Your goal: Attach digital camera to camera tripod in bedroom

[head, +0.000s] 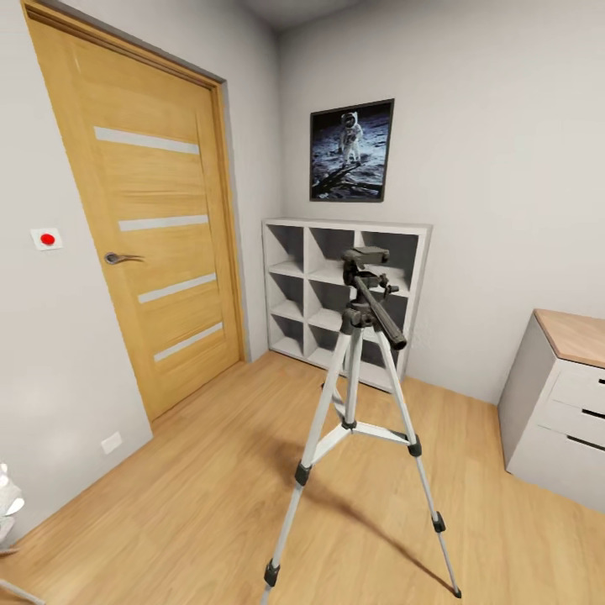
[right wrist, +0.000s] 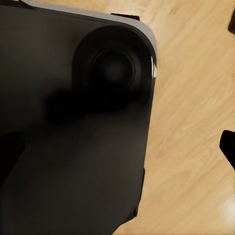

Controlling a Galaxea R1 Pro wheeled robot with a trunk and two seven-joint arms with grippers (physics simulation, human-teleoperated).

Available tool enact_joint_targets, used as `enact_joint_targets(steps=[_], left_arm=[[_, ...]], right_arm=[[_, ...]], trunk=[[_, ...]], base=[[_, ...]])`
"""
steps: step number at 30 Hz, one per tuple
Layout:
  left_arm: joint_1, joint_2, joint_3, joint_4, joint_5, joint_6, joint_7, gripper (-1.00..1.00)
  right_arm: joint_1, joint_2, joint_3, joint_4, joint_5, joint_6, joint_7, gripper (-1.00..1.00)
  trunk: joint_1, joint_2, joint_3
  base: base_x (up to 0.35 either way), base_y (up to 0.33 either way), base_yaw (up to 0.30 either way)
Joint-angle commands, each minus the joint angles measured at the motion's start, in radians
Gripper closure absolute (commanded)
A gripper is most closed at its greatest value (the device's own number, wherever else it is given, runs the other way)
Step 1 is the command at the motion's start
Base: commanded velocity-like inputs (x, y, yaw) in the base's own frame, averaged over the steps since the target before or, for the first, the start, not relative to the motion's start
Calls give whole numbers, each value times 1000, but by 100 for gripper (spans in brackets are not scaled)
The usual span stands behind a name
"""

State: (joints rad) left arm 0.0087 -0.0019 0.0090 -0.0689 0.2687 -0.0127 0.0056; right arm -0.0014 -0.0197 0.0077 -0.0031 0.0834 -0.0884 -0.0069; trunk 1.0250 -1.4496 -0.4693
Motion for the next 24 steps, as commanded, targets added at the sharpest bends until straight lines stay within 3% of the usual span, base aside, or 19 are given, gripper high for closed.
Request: enact_joint_targets(steps=[1, 10, 24], left_arm=[[1, 0, 1, -2, 4, -1, 1, -100], [0, 0, 0, -2, 4, -1, 1, -100], [0, 0, 0, -2, 4, -1, 1, -100]], right_arm=[[0, 0, 0, 0, 9, -2, -1, -100], [0, 0, 0, 0, 10, -2, -1, -100], [0, -1, 0, 0, 10, -2, -1, -100]], trunk=[[0, 0, -1], [0, 0, -1], [0, 0, -1]], base=[[0, 56, 0], [79, 56, 0], [231, 231, 0]])
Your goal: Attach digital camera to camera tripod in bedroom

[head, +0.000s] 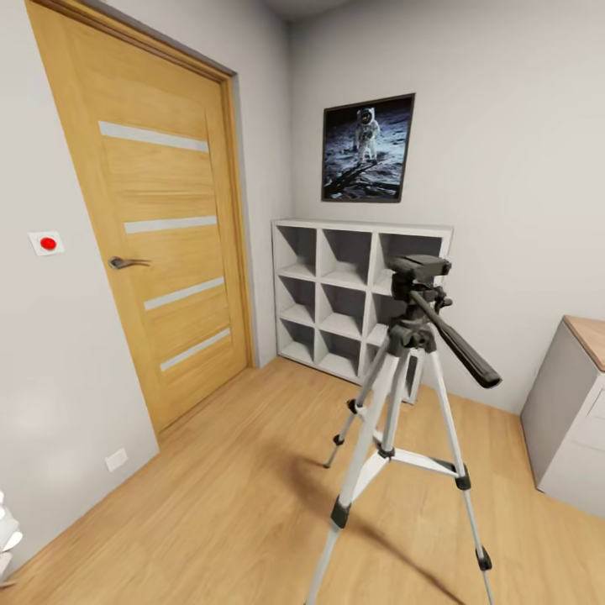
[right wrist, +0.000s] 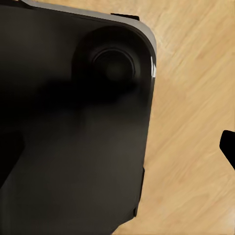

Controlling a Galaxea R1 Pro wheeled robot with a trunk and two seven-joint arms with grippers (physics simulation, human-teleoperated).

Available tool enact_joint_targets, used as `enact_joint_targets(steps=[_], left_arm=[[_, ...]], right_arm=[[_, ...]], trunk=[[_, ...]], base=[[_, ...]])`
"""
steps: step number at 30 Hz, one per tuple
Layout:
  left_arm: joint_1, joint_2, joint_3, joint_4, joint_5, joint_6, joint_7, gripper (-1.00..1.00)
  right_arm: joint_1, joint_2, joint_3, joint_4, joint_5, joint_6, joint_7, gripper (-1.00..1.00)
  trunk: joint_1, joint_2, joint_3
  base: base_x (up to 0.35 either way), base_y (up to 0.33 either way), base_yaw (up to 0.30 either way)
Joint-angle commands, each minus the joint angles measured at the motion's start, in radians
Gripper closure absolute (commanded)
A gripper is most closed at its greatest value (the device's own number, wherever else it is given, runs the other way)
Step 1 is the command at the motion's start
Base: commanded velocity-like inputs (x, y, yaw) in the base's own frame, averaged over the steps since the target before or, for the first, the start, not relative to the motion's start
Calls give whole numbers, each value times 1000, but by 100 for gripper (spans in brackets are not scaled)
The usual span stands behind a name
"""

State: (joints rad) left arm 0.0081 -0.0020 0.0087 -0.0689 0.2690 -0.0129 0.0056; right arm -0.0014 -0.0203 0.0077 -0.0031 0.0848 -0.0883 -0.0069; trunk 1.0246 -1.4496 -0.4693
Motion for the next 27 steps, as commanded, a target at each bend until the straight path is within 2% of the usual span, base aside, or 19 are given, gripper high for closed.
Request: enact_joint_targets(steps=[1, 16, 23, 27], left_arm=[[1, 0, 0, -2, 4, -1, 1, -100], [1, -1, 0, -2, 4, -1, 1, -100], [1, -2, 0, -2, 3, -1, 1, -100], [1, -3, 0, -3, 4, -1, 3, -100]], right_arm=[[0, 0, 0, 0, 9, -2, -1, -100], [0, 1, 0, 0, 10, -1, 1, -100], [0, 3, -1, 0, 10, -2, 1, -100], [0, 6, -3, 0, 8, -2, 1, -100]], trunk=[[0, 0, -1], [0, 0, -1], [0, 0, -1], [0, 0, -1]], base=[[209, 284, 0], [178, 302, 0], [63, 91, -1], [5, 7, -189]])
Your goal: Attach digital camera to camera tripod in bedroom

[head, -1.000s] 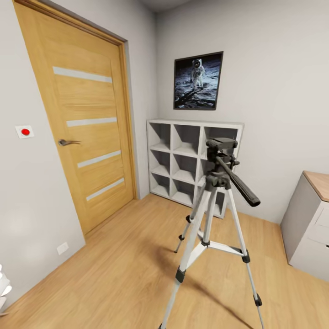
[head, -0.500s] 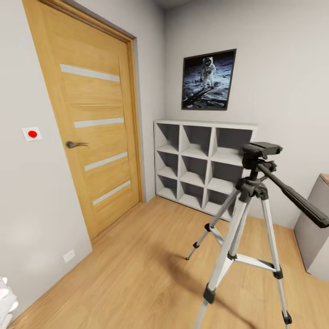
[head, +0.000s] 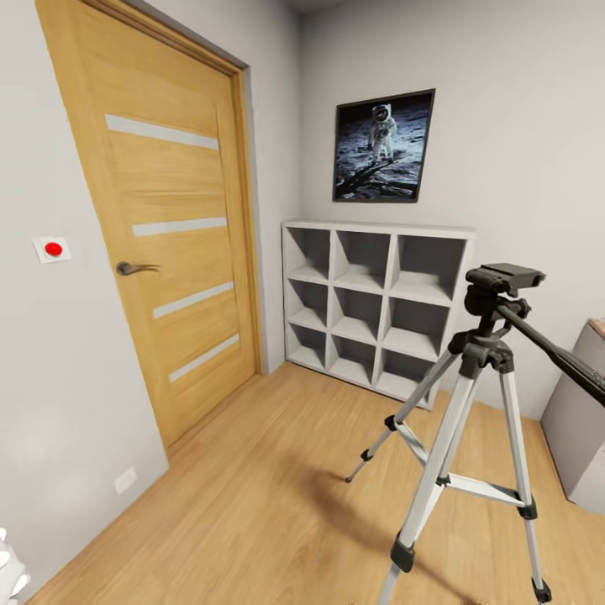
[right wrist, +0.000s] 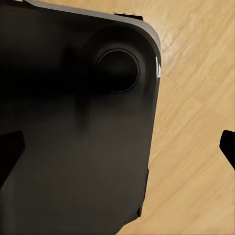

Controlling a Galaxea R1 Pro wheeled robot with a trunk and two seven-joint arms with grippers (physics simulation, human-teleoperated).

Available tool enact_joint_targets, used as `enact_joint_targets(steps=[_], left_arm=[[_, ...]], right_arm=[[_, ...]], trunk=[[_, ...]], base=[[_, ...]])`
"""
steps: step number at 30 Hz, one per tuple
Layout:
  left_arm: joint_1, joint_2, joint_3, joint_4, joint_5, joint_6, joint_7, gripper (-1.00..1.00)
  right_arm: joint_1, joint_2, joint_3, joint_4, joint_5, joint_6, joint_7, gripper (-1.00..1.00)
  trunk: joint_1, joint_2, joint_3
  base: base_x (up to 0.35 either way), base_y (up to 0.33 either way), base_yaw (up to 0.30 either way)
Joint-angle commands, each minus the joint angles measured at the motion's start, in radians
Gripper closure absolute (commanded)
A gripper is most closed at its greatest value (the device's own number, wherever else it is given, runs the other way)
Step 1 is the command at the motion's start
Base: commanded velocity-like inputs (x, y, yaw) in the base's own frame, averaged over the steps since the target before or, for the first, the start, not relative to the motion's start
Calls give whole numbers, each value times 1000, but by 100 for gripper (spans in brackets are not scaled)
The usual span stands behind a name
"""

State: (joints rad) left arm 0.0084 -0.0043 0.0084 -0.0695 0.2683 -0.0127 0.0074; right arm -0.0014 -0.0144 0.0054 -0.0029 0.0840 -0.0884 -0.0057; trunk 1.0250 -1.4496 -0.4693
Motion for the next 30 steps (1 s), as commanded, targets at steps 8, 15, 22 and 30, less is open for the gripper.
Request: enact_joint_targets(steps=[8, 15, 22, 30], left_arm=[[1, -1, 3, -2, 6, -1, 2, -100], [0, 0, 5, -2, 8, -1, 3, -100], [1, 0, 16, -1, 51, -1, 3, -100], [1, 0, 16, -1, 61, -1, 3, -100]], right_arm=[[0, 0, 0, 0, 8, -2, -1, -100], [0, -2, 0, 0, 8, -2, -1, -100], [0, -2, 0, 0, 8, -2, -1, -100], [0, -2, 1, 0, 8, -2, -1, -100]], trunk=[[0, 0, -1], [0, 0, -1], [0, 0, -1], [-23, 42, 18]], base=[[1, 1, -246], [0, 0, -256], [0, 0, -231], [0, 0, -202]])
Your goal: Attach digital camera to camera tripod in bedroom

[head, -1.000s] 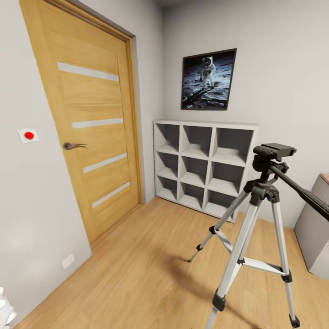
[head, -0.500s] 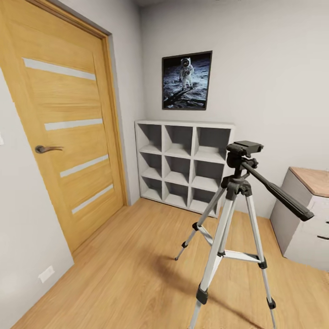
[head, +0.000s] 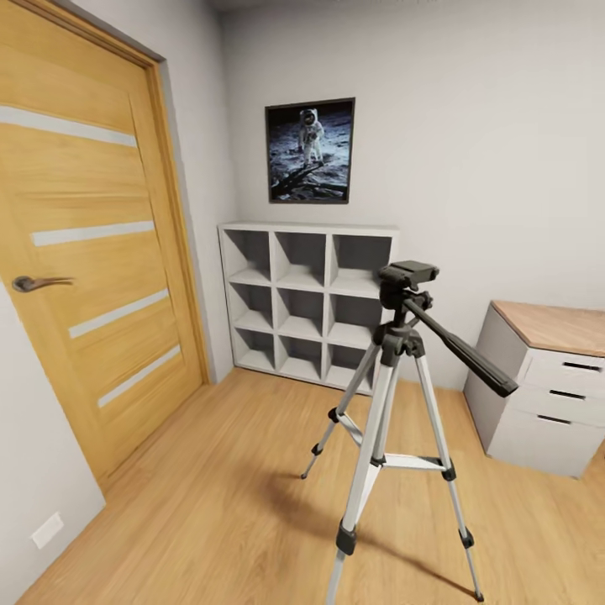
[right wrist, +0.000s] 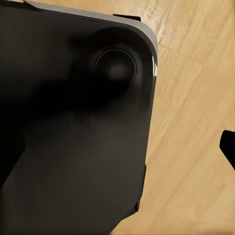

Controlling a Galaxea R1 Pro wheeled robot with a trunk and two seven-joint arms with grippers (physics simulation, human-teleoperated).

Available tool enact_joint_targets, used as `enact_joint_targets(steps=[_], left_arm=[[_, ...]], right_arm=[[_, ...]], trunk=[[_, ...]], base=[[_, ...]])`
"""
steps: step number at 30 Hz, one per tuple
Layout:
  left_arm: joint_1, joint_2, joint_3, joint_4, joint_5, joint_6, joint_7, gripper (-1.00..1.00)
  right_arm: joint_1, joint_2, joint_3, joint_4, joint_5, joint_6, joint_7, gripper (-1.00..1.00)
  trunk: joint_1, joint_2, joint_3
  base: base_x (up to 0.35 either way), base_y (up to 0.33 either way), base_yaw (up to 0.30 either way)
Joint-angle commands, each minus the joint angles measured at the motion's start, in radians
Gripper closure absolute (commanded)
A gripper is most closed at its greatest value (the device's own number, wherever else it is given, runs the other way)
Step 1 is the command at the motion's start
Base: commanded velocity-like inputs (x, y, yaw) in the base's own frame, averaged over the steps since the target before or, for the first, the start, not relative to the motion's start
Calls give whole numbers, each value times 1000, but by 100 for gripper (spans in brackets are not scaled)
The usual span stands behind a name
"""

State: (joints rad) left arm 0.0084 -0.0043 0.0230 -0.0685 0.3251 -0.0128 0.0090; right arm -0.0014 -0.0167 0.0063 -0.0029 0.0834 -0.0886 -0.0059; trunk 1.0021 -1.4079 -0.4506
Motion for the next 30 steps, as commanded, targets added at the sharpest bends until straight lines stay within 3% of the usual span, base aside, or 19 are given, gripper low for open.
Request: enact_joint_targets(steps=[1, 13, 30], left_arm=[[1, 0, 2, -2, 4, -1, 1, -100], [1, 0, 0, -2, 5, 0, 0, -100], [1, 0, 0, -2, 5, 0, 0, -100]], right_arm=[[0, 0, 0, 0, 9, -2, -1, -100], [0, 0, 0, 0, 10, 0, 0, -100], [0, -3, 1, 0, 10, 1, 0, -100]], trunk=[[-4, 7, 3], [-50, 91, 40], [-115, 210, 93]], base=[[0, 0, -195], [0, 0, -166], [0, 0, -14]])
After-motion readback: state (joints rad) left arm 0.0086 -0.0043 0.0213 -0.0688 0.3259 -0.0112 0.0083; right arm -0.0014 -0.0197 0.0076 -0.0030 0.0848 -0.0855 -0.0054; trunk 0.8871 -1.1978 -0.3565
